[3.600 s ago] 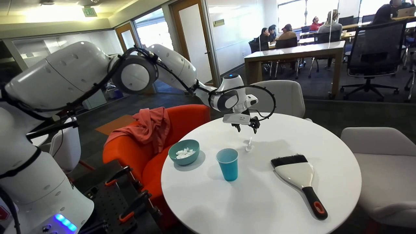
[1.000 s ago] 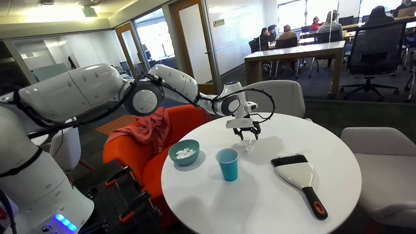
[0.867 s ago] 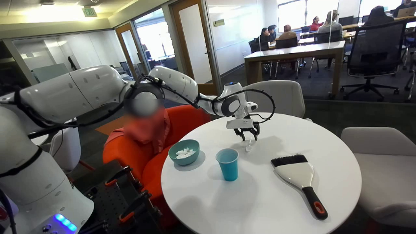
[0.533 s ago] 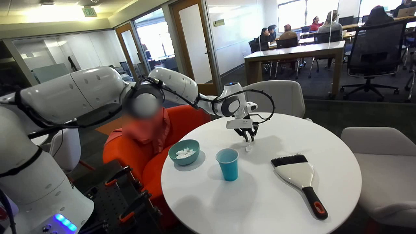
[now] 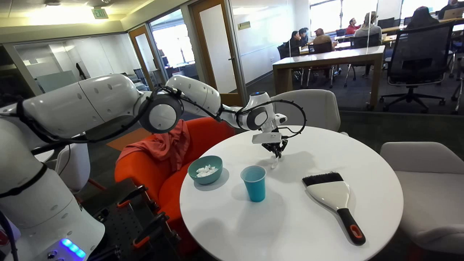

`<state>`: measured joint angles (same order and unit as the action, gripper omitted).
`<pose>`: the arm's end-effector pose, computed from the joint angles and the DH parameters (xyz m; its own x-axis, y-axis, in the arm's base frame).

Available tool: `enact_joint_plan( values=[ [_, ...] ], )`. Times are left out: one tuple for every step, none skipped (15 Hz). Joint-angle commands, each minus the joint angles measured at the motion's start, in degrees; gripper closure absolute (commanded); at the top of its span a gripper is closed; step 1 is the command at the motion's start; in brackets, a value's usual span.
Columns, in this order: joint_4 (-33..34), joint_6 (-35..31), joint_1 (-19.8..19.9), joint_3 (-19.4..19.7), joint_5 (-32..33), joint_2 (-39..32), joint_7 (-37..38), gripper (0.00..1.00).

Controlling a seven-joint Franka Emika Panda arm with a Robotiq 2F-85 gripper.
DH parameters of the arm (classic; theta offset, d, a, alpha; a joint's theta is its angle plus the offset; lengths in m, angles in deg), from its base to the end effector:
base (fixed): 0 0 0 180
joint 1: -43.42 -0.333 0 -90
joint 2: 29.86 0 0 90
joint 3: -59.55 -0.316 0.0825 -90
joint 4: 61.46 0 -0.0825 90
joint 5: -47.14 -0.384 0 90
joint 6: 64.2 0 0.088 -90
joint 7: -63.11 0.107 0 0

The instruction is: Use the spoon to stir the contents of the bowl

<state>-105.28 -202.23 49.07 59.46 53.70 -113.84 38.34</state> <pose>0.7787 -0.0771 0.0243 0.9058 0.4061 0.1207 0.3872 -0.9092 0.1534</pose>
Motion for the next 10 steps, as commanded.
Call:
enact_joint_plan(
  values=[
    [-0.3,0.3,0.3,-0.6,-0.2,1.4,-0.8,0.97],
    [-1.9,-1.0,0.7,-1.4,-0.5,2.6,-1.8,0.97],
    [-3.5,-2.4,1.2,-2.5,-0.9,3.7,-3.0,0.97],
    [-5.5,-4.3,1.8,-3.7,-1.3,5.0,-4.1,0.97],
    [-7.8,-6.5,2.9,-5.5,-1.8,6.3,-6.1,0.97],
    [-10.1,-9.0,3.9,-7.3,-2.2,7.5,-8.0,0.97],
    [-13.5,-12.1,5.1,-8.9,-2.5,9.3,-9.8,0.97],
    [-15.4,-14.4,6.4,-10.6,-2.6,10.1,-11.6,0.97],
    [-17.6,-16.7,7.8,-12.3,-2.5,11.1,-13.3,0.97],
    [-19.9,-18.9,9.2,-14.0,-2.3,12.1,-14.7,0.97]
  ],
)
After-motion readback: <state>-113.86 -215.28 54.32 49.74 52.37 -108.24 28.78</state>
